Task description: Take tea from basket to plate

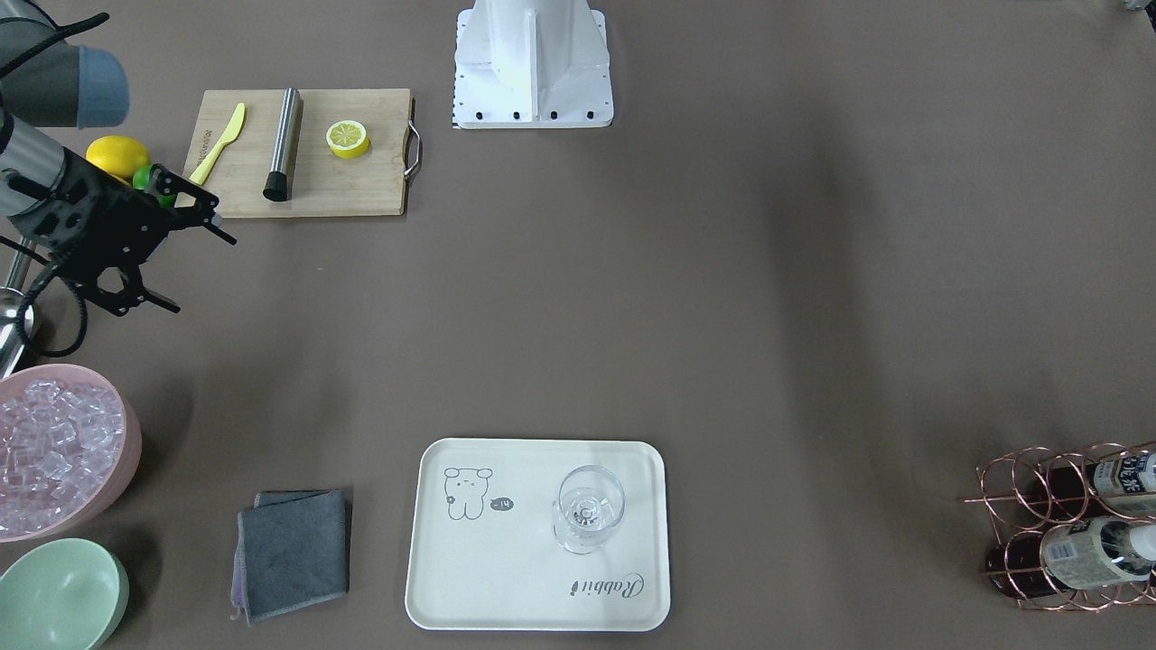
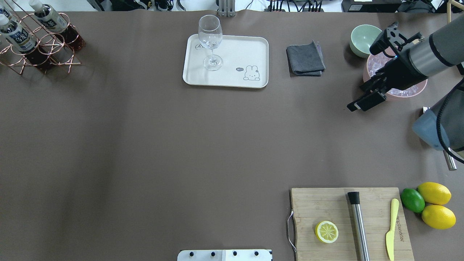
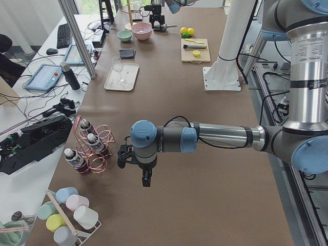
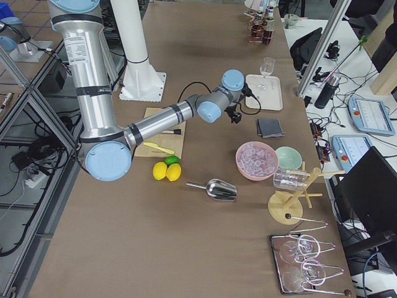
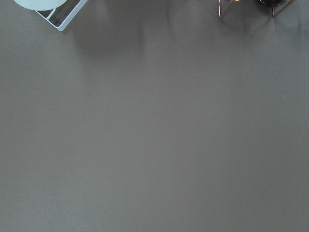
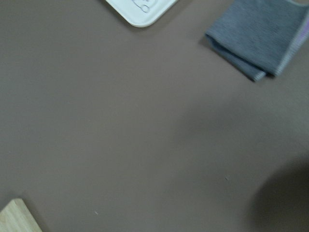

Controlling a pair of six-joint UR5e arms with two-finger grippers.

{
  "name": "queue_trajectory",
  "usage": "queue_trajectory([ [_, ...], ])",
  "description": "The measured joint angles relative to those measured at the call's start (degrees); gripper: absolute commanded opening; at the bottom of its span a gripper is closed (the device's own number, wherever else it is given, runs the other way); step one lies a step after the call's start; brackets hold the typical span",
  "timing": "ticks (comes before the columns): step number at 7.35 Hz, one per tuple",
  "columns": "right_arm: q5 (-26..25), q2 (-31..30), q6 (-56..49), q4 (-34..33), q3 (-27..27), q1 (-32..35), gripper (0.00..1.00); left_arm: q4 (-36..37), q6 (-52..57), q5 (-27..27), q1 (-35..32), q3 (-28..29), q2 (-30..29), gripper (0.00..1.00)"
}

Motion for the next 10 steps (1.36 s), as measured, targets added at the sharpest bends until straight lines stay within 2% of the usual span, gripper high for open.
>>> queue_trajectory([
  [1, 0.42, 1.72, 0.04, 1.04, 0.04, -1.15, 1.0, 1.06, -2.33, -0.02, -0.43, -0.88, -0.26, 0.98],
  [3, 0.77, 2.94, 0.62, 8.99, -1.18, -2.17, 1.0, 3.0, -20.92, -0.14, -0.79, -1.81, -3.55, 0.98],
  [4, 0.85, 3.02, 2.06, 15.16, -2.59, -2.39, 1.0, 2.99, -35.6, -0.18, -0.73, -1.38, -6.56, 0.98],
  [6, 0.89, 3.05, 8.36, 32.25, -8.58, -2.95, 1.0, 2.0, -63.99, -0.27, -0.38, 0.87, -13.97, 0.98],
  [7, 0.81, 3.09, 12.34, 40.87, -11.56, -3.56, 1.0, -1.87, -75.72, -0.28, -0.26, 3.51, -16.85, 0.98],
  [8, 0.52, 3.13, 14.91, 48.39, -13.67, -4.15, 1.0, -8.84, -87.3, -0.22, -0.17, 6.68, -18.63, 0.98],
  [9, -0.4, 3.27, 15.9, 55.66, -14.76, -4.62, 1.0, -17.17, -99.76, -0.01, 0.08, 10.13, -20.03, 0.98],
  [10, -2.54, 3.79, 15.62, 61.93, -15.24, -4.95, 1.0, -22.45, -109.63, 0.18, 0.68, 15.07, -23.36, 0.98],
])
